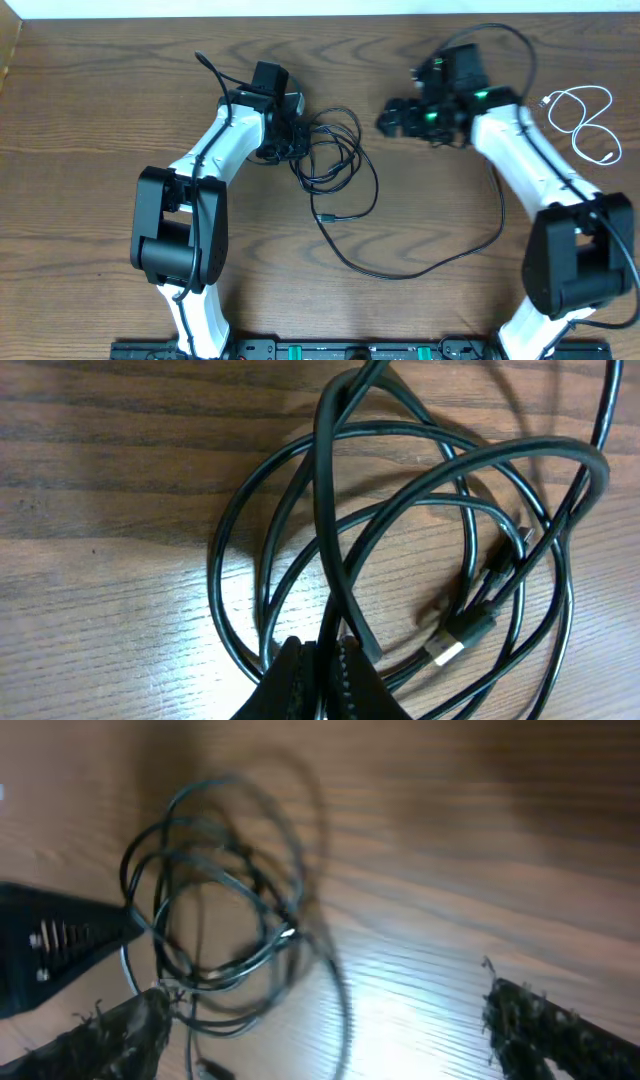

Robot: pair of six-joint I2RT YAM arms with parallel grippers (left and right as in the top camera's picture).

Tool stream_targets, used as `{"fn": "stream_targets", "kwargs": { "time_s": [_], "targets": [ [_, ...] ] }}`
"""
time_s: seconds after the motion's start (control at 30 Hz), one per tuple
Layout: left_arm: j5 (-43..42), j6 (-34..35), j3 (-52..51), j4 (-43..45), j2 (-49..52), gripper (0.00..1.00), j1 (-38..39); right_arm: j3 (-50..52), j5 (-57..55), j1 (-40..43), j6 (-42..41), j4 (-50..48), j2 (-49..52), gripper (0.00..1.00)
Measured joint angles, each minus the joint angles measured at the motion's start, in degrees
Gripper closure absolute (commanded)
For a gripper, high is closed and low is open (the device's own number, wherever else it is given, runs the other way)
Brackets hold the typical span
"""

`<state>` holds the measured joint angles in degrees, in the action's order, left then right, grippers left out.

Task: Untangle cables
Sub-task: 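Move the right gripper left to the black coil beside the left gripper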

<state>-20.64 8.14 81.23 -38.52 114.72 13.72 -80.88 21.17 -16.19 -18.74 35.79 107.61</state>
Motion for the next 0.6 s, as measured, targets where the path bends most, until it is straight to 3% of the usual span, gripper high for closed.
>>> {"fn": "stream_targets", "kwargs": {
  "time_s": [0.2,0.37,0.47,0.53,0.6],
  "targets": [
    [0.0,0.0,0.0,-0.4,0.0,0.93,0.0,0.0,-2.8,-7.9,-3.3,-6.8,6.8,0.13],
    [0.0,-0.2,0.0,-1.1,0.0,0.93,0.0,0.0,-4.6,-12.0,-4.4,-13.0,12.3,0.30],
    [0.0,-0.5,0.0,-1.7,0.0,0.93,0.0,-0.1,-6.1,-13.0,-4.5,-15.1,13.7,0.45],
    [0.0,-0.5,0.0,-2.4,-0.1,0.93,-0.1,-0.1,-7.6,-13.2,-4.5,-15.3,14.0,0.64],
    [0.0,-0.5,-0.1,-3.7,-0.6,0.93,-0.1,-0.1,-8.4,-13.2,-4.6,-15.8,14.3,0.71]
  ]
}}
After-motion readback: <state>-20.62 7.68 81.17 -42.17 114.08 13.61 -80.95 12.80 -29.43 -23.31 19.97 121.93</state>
